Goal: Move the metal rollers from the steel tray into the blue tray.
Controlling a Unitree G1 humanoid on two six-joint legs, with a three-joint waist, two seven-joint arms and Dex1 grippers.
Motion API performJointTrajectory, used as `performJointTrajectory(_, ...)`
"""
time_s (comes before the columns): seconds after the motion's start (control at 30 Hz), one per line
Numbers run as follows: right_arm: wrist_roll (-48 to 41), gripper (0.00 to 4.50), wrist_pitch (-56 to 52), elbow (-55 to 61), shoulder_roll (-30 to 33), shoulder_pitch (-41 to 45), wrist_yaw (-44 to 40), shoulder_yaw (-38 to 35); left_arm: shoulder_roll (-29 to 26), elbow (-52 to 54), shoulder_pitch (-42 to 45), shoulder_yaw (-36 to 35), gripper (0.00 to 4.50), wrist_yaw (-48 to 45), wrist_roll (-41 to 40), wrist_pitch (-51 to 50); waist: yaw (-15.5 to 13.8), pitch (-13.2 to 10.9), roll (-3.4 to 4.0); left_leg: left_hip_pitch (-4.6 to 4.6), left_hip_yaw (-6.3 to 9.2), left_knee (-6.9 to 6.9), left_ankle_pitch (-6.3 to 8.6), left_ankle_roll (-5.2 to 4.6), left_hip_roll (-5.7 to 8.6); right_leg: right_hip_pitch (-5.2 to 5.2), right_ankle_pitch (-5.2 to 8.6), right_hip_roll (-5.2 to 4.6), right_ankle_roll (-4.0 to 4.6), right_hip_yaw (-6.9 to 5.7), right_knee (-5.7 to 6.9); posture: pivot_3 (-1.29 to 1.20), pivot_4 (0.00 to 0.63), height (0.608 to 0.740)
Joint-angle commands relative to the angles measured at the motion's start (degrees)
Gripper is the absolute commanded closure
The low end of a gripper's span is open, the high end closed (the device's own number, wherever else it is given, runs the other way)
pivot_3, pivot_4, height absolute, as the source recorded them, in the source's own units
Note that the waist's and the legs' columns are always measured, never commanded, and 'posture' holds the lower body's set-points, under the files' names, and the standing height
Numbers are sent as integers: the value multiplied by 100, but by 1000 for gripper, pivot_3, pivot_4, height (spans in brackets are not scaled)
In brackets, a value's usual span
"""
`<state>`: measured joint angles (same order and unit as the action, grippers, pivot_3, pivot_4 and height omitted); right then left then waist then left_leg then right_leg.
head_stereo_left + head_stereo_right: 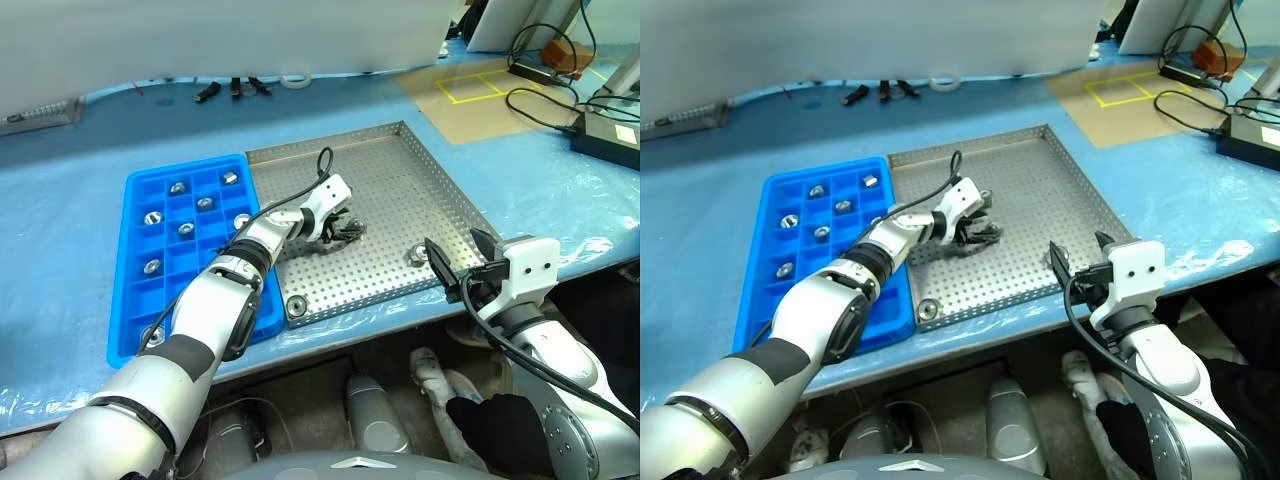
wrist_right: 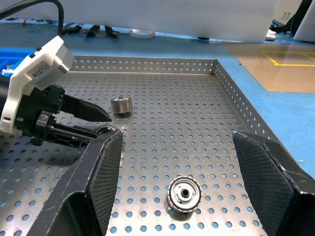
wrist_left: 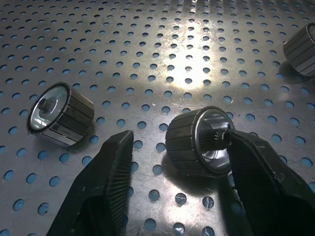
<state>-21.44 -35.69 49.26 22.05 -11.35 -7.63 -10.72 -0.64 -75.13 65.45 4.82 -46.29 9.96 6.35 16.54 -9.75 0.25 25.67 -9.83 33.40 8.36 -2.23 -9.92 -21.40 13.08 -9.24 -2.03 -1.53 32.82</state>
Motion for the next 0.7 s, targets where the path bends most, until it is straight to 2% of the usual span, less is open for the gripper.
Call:
performJointTrajectory(0.03,0,759,17,250,-21,9,-13,-47,-39,-154,-156,114,2620,84,153,-144,8,0,0,0,1,0,0,0,0,0,0,0,0,1,-1,-629,150,740)
performJointTrajectory(0.07,0,759,15,253,-23,8,-12,-39,-42,-155,-167,129,2919,117,172,-146,9,0,0,0,3,0,0,0,0,0,0,0,0,0,-1,-628,150,740)
performJointTrajectory(0.17,-1,759,3,259,-26,18,-8,-21,-52,-154,-197,135,2919,7,164,-137,8,0,0,0,5,-3,0,0,0,0,0,0,-1,0,-2,-628,150,740)
performJointTrajectory(0.23,-7,759,-1,259,-26,28,-10,-27,-58,-151,-202,111,3137,-6,139,-141,8,0,0,0,6,-4,0,1,0,-1,0,0,-1,0,-3,-627,150,740)
performJointTrajectory(0.53,-8,759,-36,245,-12,95,-33,7,-143,-114,-66,-130,3137,70,-74,-162,12,0,0,2,15,-9,1,2,1,-5,2,0,-3,1,-6,-618,150,740)
performJointTrajectory(0.7,-104,759,-110,216,103,408,-139,-71,-335,71,277,-661,3137,-714,-684,-223,11,-1,2,28,30,-11,0,2,2,-39,1,0,-2,4,-6,-587,150,740)
